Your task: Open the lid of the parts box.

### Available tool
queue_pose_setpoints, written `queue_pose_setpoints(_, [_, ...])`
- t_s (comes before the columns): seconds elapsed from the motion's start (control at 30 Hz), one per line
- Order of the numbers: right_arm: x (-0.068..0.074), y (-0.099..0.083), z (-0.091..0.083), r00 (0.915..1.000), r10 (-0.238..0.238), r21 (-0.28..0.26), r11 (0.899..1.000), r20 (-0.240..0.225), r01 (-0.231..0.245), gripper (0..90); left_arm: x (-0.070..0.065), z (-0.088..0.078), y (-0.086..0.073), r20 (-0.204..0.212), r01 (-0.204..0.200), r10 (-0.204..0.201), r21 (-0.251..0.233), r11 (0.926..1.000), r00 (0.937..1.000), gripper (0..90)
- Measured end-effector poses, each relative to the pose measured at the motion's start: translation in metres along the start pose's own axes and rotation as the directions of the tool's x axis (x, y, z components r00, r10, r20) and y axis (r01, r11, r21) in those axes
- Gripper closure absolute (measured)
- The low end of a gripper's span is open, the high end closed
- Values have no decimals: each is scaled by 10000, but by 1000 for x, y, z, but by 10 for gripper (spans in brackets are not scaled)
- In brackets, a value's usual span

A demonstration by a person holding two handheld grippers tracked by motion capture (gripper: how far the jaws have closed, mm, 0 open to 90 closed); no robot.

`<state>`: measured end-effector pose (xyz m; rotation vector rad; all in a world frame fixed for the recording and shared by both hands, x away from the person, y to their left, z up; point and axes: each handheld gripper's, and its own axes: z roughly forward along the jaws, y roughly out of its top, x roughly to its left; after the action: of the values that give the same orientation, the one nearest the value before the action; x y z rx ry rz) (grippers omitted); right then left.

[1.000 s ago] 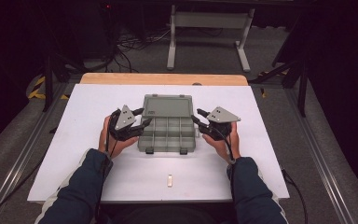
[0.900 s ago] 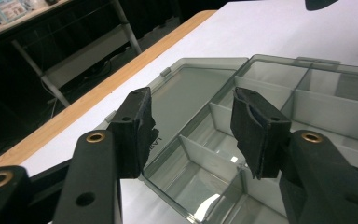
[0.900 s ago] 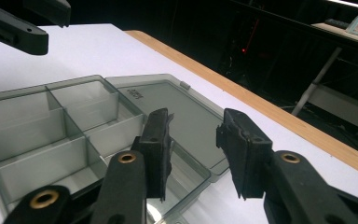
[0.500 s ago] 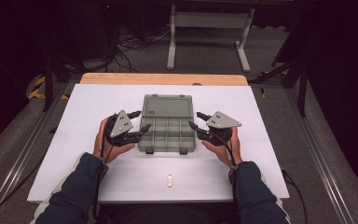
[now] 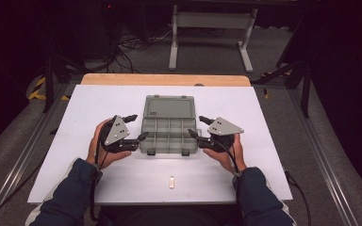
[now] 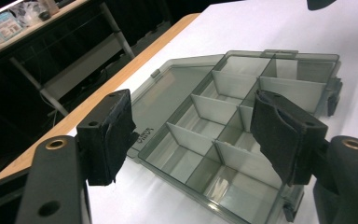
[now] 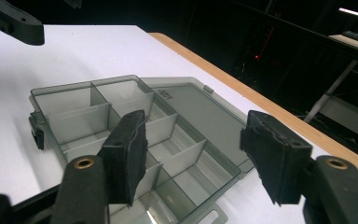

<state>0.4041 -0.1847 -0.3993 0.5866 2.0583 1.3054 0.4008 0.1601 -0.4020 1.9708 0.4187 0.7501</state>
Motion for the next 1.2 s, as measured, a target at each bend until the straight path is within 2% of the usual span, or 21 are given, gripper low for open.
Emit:
queue_pose_setpoints(0.2, [7, 1, -2, 9995, -54, 36, 10000, -302, 56, 329, -2, -7, -2, 165, -126, 128, -150, 9998, 9998, 266])
queue_pose_setpoints(0.33, [12, 2, -3, 9993, -179, 106, 9998, -314, 182, 282, -4, -12, -4, 291, -48, 54, -202, 9998, 9996, 226])
queue_pose_setpoints(0.5, [17, 1, -5, 9992, -247, 221, 9994, -306, 254, 239, -7, -20, -8, 194, -67, 72, -242, 9997, 9998, 183])
queue_pose_setpoints(0.57, [20, 1, -6, 9990, -302, 304, 9990, -331, 312, 223, -8, -23, -10, 203, 39, -33, -276, 9996, 9998, 165])
queue_pose_setpoints(0.97, [38, -4, -16, 9969, -550, 480, 9972, -555, 577, 200, -20, -36, -24, 318, -121, 128, -222, 9997, 9994, 109])
queue_pose_setpoints(1.2, [47, -7, -19, 9924, -771, 655, 9943, -957, 836, 196, -26, -44, -35, 494, 39, -30, -176, 9998, 9988, 102])
